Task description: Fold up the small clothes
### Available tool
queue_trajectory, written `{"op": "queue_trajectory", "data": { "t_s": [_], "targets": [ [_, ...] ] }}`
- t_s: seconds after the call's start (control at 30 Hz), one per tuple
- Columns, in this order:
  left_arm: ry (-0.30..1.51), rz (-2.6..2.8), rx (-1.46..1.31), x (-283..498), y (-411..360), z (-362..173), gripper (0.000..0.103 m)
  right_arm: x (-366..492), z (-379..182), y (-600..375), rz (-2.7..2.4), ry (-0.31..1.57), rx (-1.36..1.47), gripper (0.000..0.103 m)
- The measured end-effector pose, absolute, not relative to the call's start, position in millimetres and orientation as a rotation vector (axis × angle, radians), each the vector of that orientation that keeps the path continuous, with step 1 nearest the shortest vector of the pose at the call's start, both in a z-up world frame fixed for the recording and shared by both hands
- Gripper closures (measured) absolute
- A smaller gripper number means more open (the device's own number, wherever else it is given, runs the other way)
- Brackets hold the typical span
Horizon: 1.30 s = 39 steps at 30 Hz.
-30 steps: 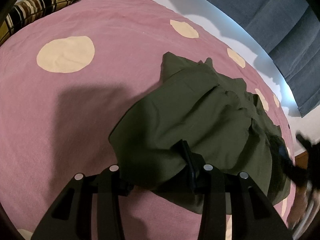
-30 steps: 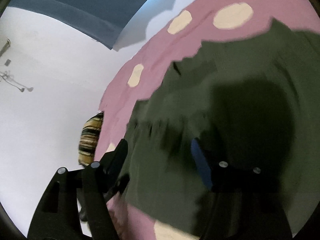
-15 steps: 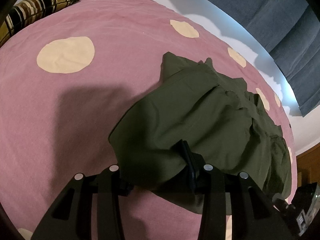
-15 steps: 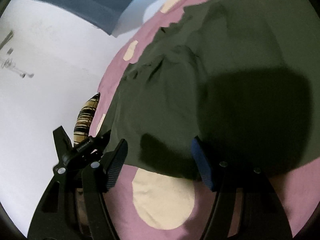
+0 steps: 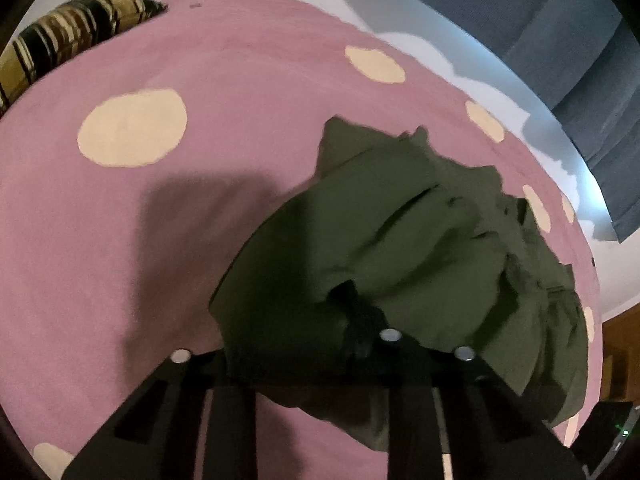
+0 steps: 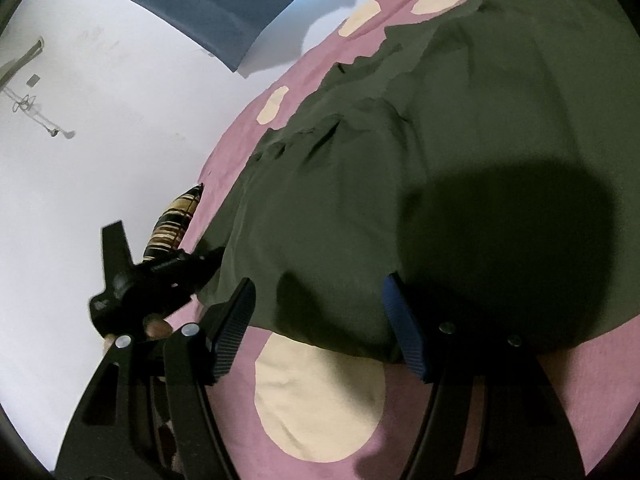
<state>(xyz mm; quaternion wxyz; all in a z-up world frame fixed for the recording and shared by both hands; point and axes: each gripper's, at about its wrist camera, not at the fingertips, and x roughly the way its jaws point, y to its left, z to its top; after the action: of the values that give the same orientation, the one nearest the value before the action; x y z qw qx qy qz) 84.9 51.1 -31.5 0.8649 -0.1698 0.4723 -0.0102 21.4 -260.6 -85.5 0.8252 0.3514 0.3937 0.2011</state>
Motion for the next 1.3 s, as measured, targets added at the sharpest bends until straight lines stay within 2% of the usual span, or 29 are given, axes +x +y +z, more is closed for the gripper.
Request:
{"op": "queue_trajectory", "data": {
  "t_s": [0.3,0.43,0.53,0.63,0.83,1.07,1.3],
  "targets": [
    [0.845,-0.139,-0.177,70.8,-12.8,44.3,0.091,18.6,-83.9,-257.1,0.423,0.824,0.710,0.036],
    [0.812,-0.168,-0.087,68.3,-47.6,60.6,0.091,7.3,-73.4,-259.9,0.391,0.806,0.725,0.036],
    [0.798,-0.181,-0.051,66.0,-63.3,66.1,0.091,-3.7,-66.1,-256.8,0.405,0.766,0.702,0.036],
    [0.790,-0.195,-0.027,65.1,-75.4,70.0,0.092,0.4,-66.7,-239.6,0.431,0.797,0.622,0.027],
    [0.765,-0.228,0.041,57.3,-112.6,79.0,0.092,18.8,-76.4,-231.1,0.484,0.870,0.599,0.019],
    [0.699,-0.299,0.158,34.1,-172.8,95.1,0.092,6.6,-69.6,-253.2,0.529,0.851,0.725,0.019],
    [0.705,-0.371,0.237,19.0,-236.5,79.7,0.092,-28.9,-71.4,-316.7,0.459,0.870,0.778,0.019]
  ]
}}
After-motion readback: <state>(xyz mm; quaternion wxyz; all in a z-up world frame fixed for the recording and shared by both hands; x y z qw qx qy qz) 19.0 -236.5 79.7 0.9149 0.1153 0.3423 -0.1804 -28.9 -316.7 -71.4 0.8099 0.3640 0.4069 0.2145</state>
